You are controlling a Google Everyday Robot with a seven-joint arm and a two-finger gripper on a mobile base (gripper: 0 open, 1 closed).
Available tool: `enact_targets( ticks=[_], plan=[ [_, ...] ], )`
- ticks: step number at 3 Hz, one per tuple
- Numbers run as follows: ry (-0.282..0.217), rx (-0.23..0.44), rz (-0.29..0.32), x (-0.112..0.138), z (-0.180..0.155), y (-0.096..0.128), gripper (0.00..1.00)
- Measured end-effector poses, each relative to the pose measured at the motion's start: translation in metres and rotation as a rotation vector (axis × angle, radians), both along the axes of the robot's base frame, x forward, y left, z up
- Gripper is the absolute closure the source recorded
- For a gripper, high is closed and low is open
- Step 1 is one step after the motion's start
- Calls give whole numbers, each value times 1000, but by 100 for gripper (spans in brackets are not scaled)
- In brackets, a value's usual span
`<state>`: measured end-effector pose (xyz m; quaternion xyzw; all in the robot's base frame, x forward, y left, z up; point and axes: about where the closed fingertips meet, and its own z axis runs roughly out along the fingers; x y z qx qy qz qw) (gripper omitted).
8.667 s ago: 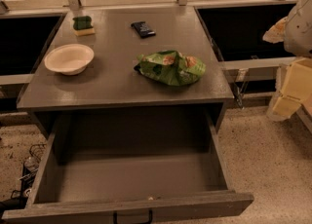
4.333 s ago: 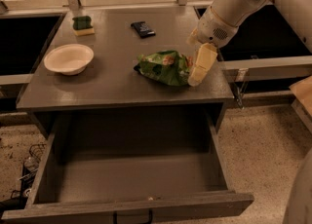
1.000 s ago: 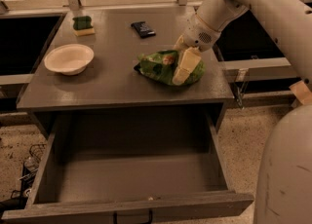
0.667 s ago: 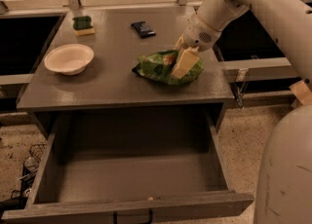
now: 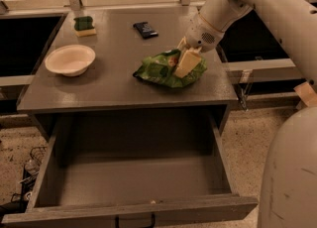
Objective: Place green rice chip bag into top drawer
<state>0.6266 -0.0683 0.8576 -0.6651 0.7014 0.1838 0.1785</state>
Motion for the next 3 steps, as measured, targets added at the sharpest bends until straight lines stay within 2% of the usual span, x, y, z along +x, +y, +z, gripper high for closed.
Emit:
enact_targets(
  ticks=[2,3],
  plan=[
    [5,2,-3,2,0,1,100],
    [-27,4,-2,-1,19,6,100]
  ],
)
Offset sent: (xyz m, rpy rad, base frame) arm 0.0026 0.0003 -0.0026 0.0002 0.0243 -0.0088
